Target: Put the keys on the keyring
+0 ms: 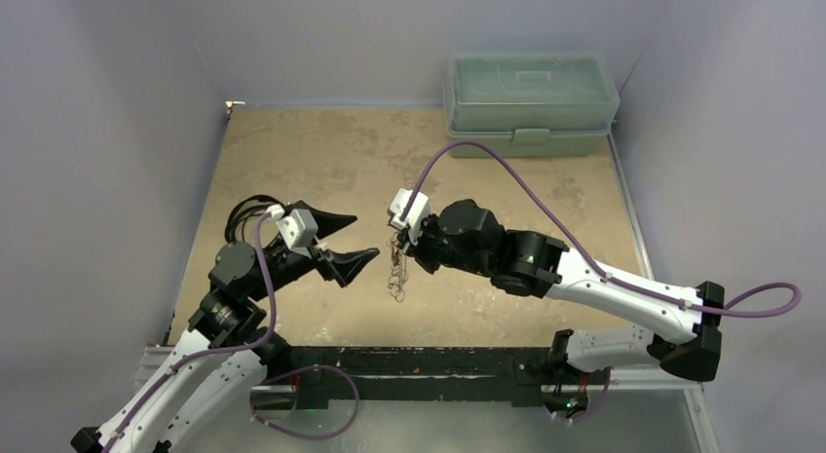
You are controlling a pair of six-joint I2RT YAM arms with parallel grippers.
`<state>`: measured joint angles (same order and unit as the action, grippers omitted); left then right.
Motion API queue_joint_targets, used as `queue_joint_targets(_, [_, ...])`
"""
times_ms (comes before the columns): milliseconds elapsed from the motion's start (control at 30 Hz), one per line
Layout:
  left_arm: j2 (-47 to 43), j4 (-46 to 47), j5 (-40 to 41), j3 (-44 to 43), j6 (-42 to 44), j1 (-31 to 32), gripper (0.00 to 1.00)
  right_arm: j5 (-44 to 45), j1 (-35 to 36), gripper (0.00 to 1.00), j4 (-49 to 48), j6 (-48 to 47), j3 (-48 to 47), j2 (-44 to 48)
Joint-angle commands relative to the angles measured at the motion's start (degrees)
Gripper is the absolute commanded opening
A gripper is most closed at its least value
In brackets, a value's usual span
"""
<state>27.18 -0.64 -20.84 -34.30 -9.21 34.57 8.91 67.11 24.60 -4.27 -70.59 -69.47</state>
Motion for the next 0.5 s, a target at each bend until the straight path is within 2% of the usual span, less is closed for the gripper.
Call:
queue_joint_targets(0, [1.35, 2.9, -11.1, -1.91, -2.95, -0.11, 0.75, -3.54, 0.3, 0.0, -6.17, -4.64, 2.38, 3.1])
queue_joint_targets(67, [1.96, 3.4, -14.49, -2.24, -2.75, -0.14, 0.75, -4.59, 0.28, 0.0, -6.81, -5.78, 3.45, 3.81])
queue_joint_targets(233, [2.29, 4.78, -13.76, -1.48, -5.06, -0.12, 0.75, -5.97, 0.3, 0.0, -7.23, -7.6, 4.55, 4.96])
queue_joint_targets(467, [4.96, 5.18, -15.72, -1.37, -7.05, -0.11, 0.58, -8.4, 0.3, 0.0, -9.23, -9.9, 6.63, 6.89])
